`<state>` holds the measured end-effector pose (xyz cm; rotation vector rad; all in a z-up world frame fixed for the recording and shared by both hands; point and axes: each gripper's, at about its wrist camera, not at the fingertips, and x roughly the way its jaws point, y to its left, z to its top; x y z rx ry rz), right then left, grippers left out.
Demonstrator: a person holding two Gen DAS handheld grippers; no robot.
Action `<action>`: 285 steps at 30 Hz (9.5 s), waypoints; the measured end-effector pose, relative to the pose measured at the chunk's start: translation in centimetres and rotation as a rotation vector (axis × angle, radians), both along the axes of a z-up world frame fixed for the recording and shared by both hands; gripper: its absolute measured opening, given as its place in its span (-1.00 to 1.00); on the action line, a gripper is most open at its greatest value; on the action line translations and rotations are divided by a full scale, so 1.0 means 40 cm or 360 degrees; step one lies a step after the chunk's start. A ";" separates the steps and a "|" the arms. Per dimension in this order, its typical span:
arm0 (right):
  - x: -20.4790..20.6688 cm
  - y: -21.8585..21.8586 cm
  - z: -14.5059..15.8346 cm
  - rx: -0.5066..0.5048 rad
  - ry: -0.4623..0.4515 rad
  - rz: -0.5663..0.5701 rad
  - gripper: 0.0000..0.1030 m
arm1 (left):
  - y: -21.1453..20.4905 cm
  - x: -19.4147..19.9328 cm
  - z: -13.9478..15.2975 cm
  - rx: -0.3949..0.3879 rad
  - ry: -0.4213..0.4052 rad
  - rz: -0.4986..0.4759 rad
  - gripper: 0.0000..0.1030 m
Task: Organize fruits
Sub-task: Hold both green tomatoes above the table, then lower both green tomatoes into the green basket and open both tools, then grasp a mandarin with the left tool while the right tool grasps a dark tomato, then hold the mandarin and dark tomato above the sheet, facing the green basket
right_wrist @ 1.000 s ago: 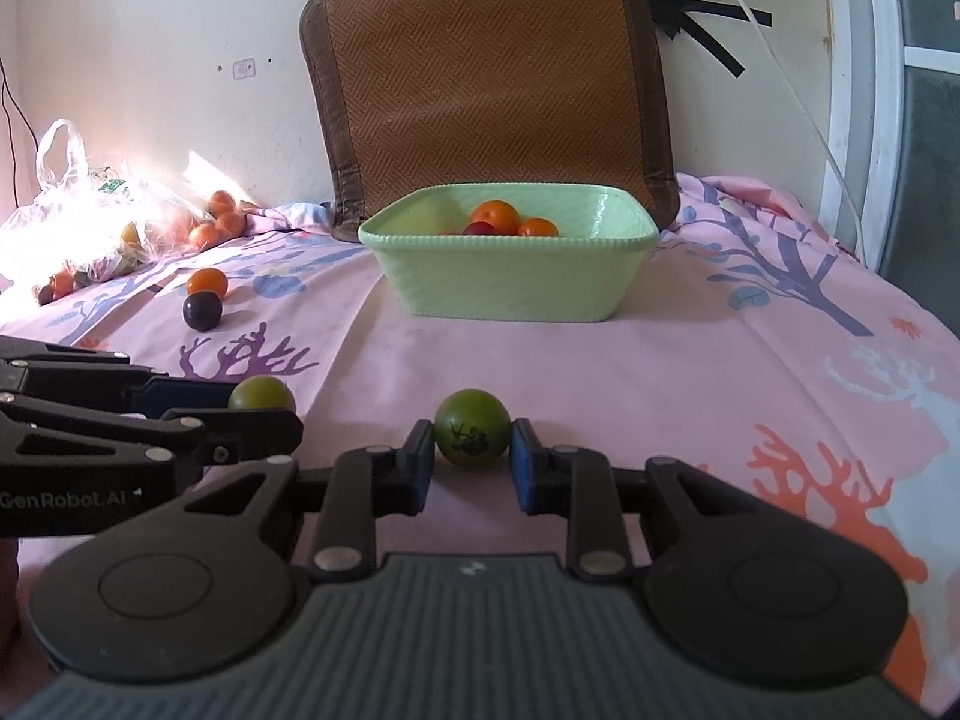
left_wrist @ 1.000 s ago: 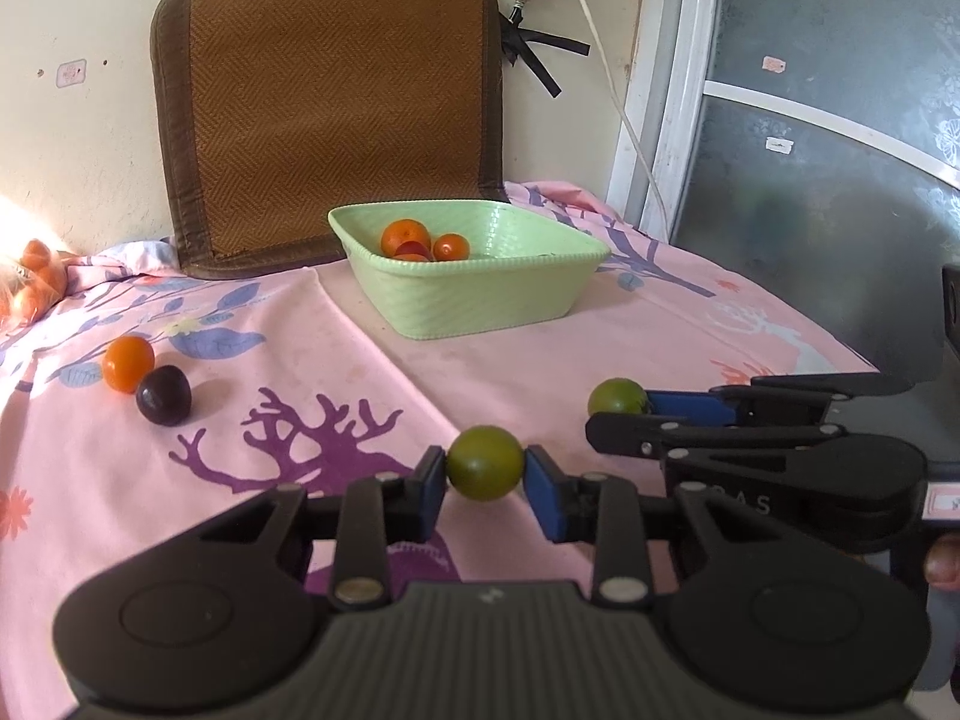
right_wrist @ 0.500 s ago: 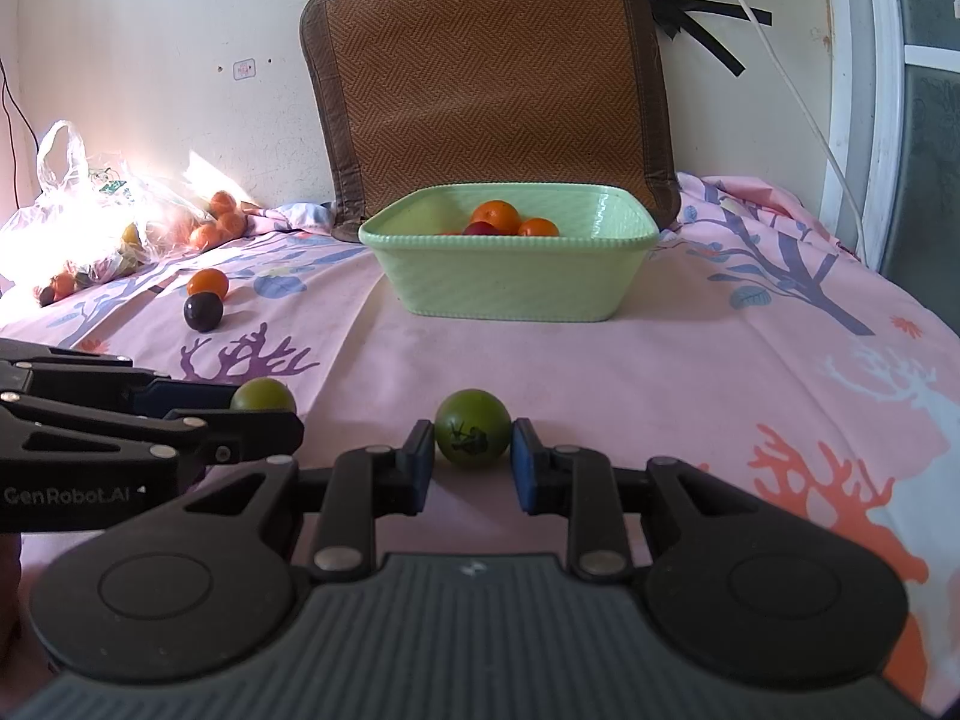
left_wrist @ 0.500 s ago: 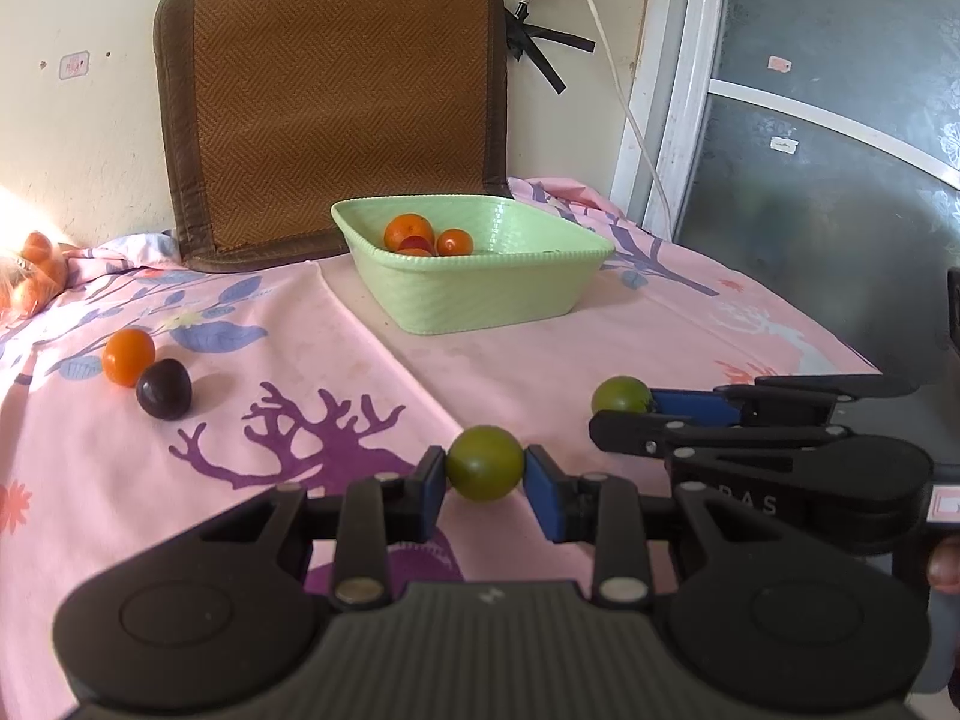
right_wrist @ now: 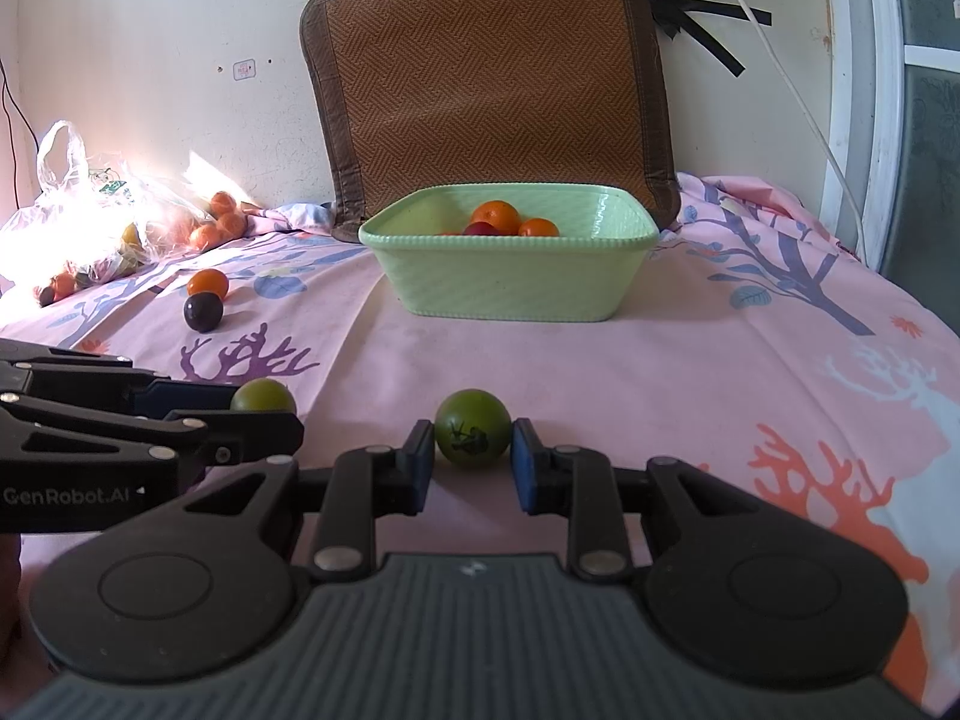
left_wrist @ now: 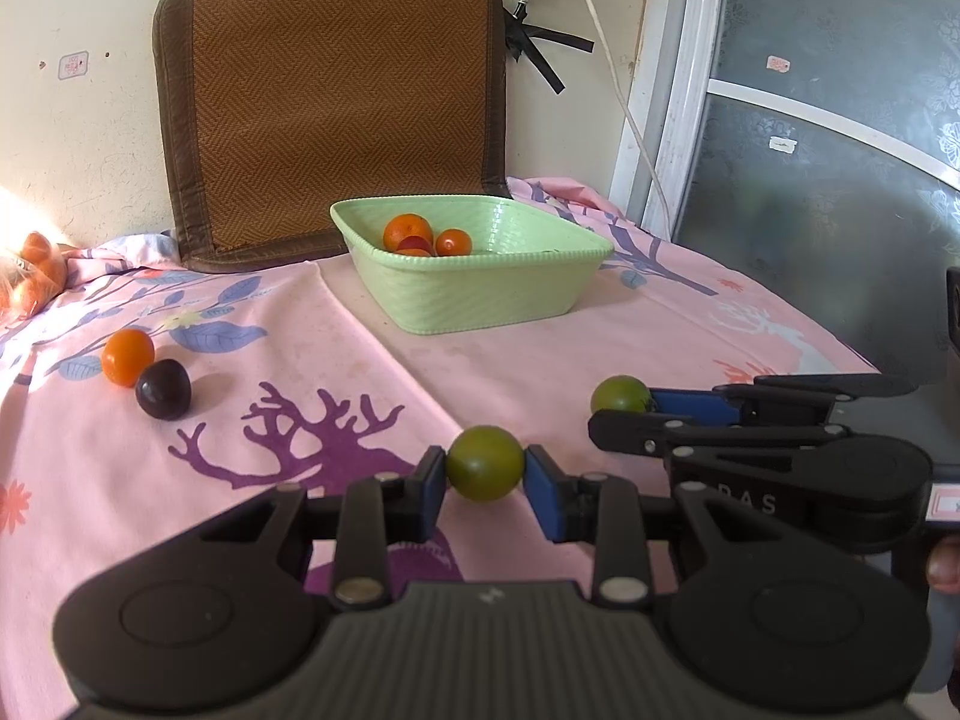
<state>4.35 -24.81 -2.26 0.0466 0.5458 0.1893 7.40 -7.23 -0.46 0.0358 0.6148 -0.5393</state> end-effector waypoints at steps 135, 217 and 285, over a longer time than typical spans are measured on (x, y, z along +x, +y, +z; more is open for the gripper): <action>0.281 0.405 0.034 -0.0119 0.0124 0.0665 -0.39 | 0.312 0.329 0.019 -0.0122 0.0241 0.0540 -0.41; -0.008 -0.034 -0.004 -0.0005 0.0001 -0.0039 -0.28 | -0.027 0.027 -0.006 -0.0048 0.0091 0.0009 -0.31; -0.013 -0.024 -0.003 -0.0051 0.0000 -0.0021 -0.02 | -0.028 0.025 -0.003 -0.0038 0.0086 0.0009 -0.25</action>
